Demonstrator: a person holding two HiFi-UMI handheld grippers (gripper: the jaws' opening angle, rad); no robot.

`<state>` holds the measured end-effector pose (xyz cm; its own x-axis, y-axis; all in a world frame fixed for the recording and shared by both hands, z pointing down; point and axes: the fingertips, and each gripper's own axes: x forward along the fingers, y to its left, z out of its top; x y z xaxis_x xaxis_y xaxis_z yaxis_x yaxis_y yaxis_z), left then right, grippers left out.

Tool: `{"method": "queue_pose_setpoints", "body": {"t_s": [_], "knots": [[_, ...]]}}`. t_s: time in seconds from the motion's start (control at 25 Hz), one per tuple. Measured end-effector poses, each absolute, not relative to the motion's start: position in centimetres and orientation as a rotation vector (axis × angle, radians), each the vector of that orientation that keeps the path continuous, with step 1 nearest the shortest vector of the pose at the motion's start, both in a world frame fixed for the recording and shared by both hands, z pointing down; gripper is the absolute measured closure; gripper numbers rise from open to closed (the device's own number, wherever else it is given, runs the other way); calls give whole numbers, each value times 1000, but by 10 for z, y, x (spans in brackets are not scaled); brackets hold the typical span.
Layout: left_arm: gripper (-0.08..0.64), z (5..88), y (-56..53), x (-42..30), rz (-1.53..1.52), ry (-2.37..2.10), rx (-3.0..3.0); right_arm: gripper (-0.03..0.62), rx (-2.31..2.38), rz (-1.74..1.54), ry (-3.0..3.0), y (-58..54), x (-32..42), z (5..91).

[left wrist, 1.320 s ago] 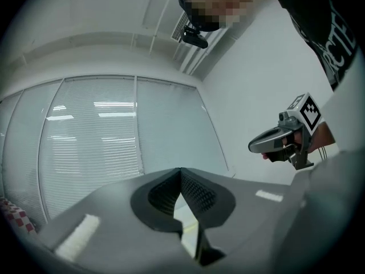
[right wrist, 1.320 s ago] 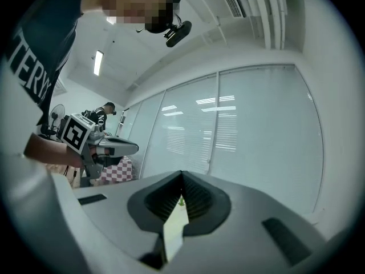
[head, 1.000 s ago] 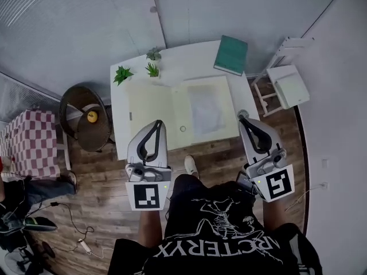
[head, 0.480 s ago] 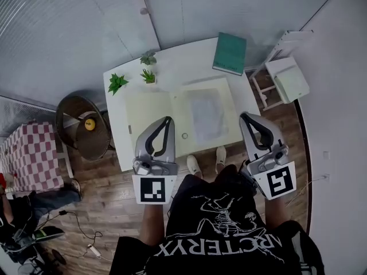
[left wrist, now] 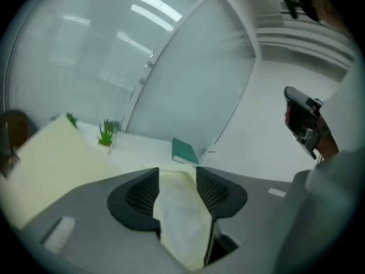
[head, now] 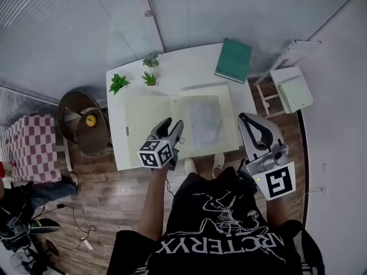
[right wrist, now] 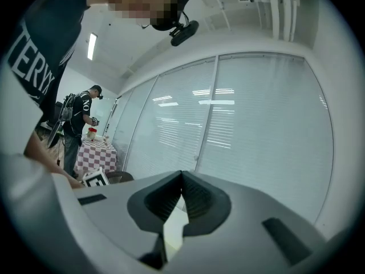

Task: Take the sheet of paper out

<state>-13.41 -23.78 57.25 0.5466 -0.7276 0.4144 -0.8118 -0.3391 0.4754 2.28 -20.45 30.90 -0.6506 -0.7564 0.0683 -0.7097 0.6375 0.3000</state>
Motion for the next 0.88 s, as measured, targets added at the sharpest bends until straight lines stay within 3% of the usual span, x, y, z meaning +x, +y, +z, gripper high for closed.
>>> {"method": "queue_pose_setpoints", "body": {"t_s": [0.08,0.24,0.68,0.76,0.84,0.88], "knots": [[320,626,-244,-129,172,-1113,1990,580,1235,-367,-2651,-208,38,310],[282,696,-258,-110,129,-915,1782,580,1314,-354,-2604,-216,73,310],[310,742,-270,-47,17,-706,1638,580,1406,-329,-2515,-213,125,316],[373,746,-272,-37,58,-721,1654,580,1404,-326,-2511,-212,127,318],[542,749,-273,-37,101,-776,1661,580,1400,-326,-2513,-211,127,317],[548,749,-272,-39,111,-797,1665,580,1397,-327,-2516,-211,127,316]]}}
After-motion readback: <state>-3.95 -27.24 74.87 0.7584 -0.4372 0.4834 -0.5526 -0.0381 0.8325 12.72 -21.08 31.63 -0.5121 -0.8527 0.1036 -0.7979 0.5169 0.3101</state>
